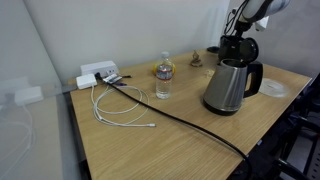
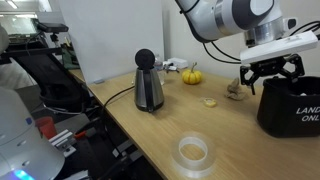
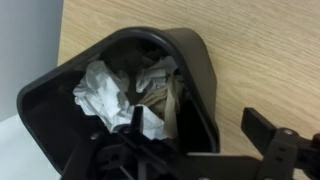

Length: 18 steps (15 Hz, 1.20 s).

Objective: Place the black bin next to the tape

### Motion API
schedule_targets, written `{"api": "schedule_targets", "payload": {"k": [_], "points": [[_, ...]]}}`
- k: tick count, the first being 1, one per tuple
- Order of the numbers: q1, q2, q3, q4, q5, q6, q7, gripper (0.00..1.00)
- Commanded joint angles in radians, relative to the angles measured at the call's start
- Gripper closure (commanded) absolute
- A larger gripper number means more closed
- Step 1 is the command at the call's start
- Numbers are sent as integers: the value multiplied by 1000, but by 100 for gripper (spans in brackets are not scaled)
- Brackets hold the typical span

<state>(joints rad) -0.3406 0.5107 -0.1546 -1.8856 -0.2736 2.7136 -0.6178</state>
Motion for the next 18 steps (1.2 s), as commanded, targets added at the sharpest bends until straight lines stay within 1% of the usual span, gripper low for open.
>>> {"api": "schedule_targets", "payload": {"k": [1,9,10,11,12,13,15,18], "points": [[-3,23,5,28,-11,-2,-14,30],[12,32,-3,60,-9,-11,31,85],[14,31,-3,61,-7,-10,41,93],[26,28,-14,62,-10,-9,73,98],[35,20,-20,61,-10,-8,109,100],[43,15,-27,58,-13,1,147,100],[67,-1,-45,49,-24,13,225,98],[140,-29,-114,42,-79,-10,383,98]]}}
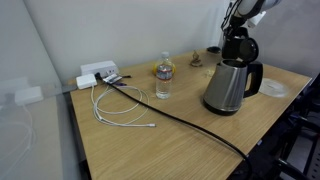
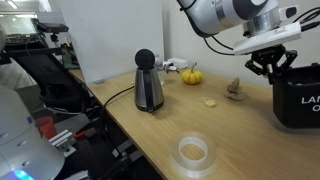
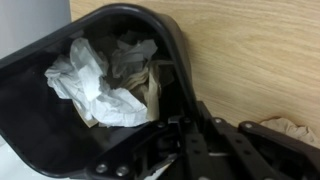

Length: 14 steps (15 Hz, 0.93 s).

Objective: Place the black bin next to the tape

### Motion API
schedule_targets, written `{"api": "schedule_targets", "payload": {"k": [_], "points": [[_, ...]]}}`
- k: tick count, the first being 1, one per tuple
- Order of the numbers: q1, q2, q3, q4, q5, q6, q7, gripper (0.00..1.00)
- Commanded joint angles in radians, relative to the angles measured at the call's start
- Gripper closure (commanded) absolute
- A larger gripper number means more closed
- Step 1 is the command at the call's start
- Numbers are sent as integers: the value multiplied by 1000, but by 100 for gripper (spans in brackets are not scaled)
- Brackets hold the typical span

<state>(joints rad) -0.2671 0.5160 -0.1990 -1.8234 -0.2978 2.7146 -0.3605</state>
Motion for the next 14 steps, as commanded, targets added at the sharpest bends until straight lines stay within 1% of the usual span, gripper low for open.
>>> {"api": "schedule_targets", "payload": {"k": [1,4,6,7,10,12,13,14], "points": [[89,-50,-87,-18,-66,-52,180,98],[122,-95,-77,-12,-34,-224,289,98],[122,-127,-34,-10,23,-322,318,98],[120,-139,-12,-8,62,-350,324,98],[123,-160,33,2,159,-383,349,98],[139,-161,42,12,178,-399,390,98],[151,-155,40,21,171,-426,427,98],[163,-152,35,19,155,-427,469,98]]}}
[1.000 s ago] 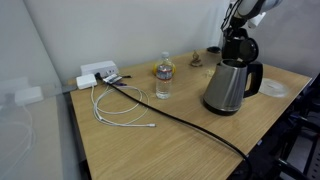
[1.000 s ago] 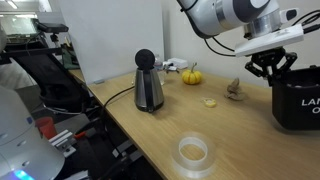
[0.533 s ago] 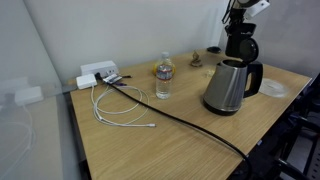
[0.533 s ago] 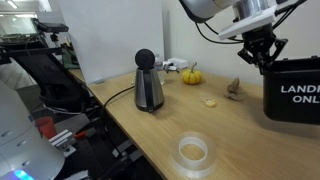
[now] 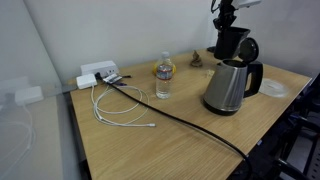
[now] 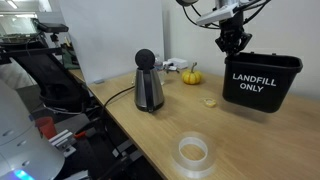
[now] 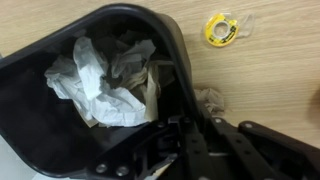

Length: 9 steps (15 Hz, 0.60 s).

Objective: Place the black bin next to the tape

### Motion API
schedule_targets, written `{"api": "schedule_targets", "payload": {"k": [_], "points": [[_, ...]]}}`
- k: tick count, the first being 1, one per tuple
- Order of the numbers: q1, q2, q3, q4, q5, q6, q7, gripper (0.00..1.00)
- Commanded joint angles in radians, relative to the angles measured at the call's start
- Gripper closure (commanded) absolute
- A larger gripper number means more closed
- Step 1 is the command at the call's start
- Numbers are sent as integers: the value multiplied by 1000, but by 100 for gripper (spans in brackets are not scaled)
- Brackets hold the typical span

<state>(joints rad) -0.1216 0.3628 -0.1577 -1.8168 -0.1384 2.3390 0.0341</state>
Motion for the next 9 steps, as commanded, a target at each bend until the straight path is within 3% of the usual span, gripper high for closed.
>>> {"api": "schedule_targets", "payload": {"k": [1,9], "points": [[26,2,-9,10,-8,-59,110,98],[47,30,-10,10,45,-102,337,98]]}}
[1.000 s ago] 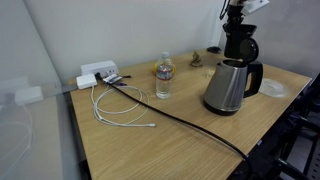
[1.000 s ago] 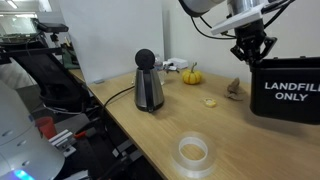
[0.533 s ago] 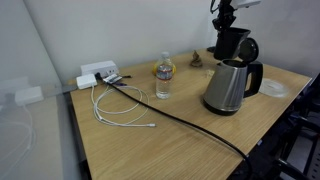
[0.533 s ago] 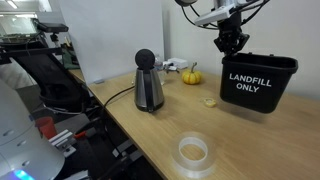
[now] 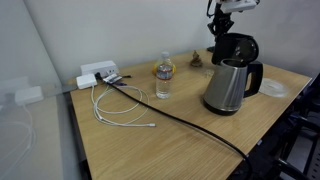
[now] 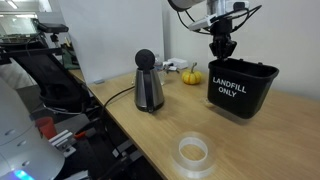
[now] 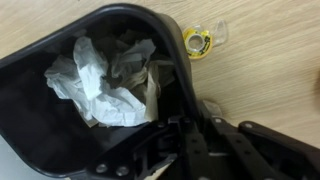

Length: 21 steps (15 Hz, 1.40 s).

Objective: Place the black bin next to the tape

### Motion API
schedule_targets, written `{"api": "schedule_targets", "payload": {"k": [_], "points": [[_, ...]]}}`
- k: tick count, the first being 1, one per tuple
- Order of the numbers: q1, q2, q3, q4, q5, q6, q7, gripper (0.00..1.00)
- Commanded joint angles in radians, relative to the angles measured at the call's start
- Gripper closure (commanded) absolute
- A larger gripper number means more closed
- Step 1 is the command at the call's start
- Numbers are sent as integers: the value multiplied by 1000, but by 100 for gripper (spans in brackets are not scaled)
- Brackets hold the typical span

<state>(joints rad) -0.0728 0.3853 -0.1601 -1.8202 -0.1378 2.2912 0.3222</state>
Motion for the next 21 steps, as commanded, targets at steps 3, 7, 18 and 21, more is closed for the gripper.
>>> {"api": "schedule_targets", "payload": {"k": [3,7,18,21], "points": [[-2,25,-27,19,66,-87,137,98],[-13,59,-44,41,115,-110,209,98],[13,128,-101,98,51,-67,391,37],[27,97,-112,68,-17,-2,401,17]]}}
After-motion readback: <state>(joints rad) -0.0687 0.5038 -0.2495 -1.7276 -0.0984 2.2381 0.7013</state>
